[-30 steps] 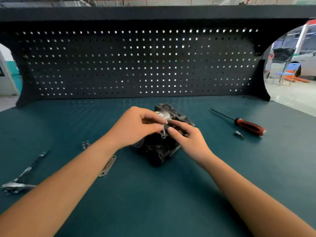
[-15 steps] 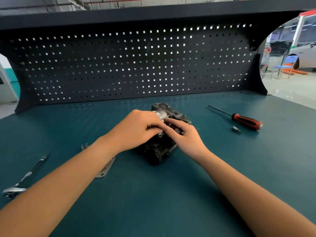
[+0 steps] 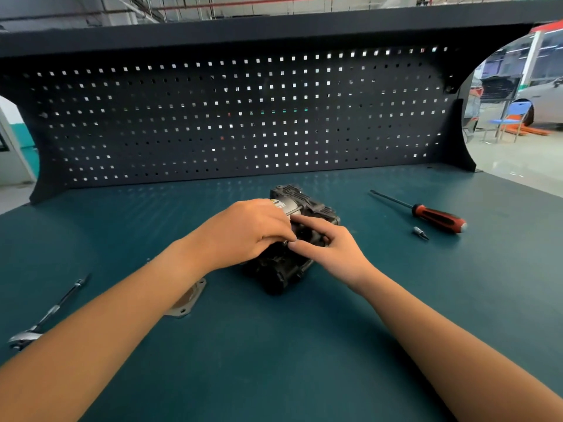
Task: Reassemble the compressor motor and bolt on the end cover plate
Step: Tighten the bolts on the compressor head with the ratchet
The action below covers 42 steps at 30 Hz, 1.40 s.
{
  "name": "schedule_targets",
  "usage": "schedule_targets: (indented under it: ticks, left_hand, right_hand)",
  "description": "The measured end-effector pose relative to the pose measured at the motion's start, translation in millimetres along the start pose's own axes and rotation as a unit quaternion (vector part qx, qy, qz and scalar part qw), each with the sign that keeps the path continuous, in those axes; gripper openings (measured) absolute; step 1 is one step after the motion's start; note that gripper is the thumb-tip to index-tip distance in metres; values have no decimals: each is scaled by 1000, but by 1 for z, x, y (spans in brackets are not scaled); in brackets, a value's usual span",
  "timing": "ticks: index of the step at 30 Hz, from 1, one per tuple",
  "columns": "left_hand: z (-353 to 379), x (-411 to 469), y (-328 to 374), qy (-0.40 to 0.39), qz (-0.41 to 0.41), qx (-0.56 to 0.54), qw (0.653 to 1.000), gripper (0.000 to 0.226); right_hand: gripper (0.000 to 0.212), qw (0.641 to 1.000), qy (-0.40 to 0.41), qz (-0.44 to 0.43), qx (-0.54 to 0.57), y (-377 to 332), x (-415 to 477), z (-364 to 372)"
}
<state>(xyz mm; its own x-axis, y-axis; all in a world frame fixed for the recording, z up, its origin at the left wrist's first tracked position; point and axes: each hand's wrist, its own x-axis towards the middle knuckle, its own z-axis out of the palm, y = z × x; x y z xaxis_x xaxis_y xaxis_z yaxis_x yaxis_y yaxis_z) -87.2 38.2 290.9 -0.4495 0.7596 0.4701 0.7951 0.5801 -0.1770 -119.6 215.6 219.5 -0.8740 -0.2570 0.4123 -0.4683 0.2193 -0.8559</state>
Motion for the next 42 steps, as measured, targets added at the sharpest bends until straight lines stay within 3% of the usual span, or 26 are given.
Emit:
schedule_targets:
  ticks: [4, 9, 14, 21, 25, 30, 33, 36, 42]
  left_hand:
    - [5, -1, -5, -8, -13, -11, 1000, 22]
    - [27, -19, -8, 67, -110, -172, 977, 36]
    - [40, -28, -6, 99, -174, -267, 943, 50]
    - [44, -33, 4, 112, -188, -273, 937, 53]
    - [46, -36, 5, 114, -229, -316, 913, 54]
    - [33, -42, 0, 242, -278, -322, 872, 49]
    - [19, -52, -10, 276, -304, -299, 861, 53]
    - [11, -65, -12, 264, -330, -293, 858, 47]
    - [9, -76, -3, 170, -359, -241, 885, 33]
  right_hand:
    - [45, 1000, 9, -3, 8, 1, -1, 2]
    - [44, 1000, 11, 2, 23, 0, -1, 1]
    - [42, 1000, 10, 7, 26, 1, 0, 0]
    - [45, 999, 35, -12, 38, -7, -2, 6]
    - [40, 993, 86, -76, 29, -11, -7, 9]
    - [30, 988, 90, -125, 6, -13, -10, 12]
    - [32, 988, 85, -128, 18, -14, -12, 12]
    - [31, 987, 80, -136, 20, -16, -13, 12]
    - [29, 987, 77, -139, 20, -15, -12, 14]
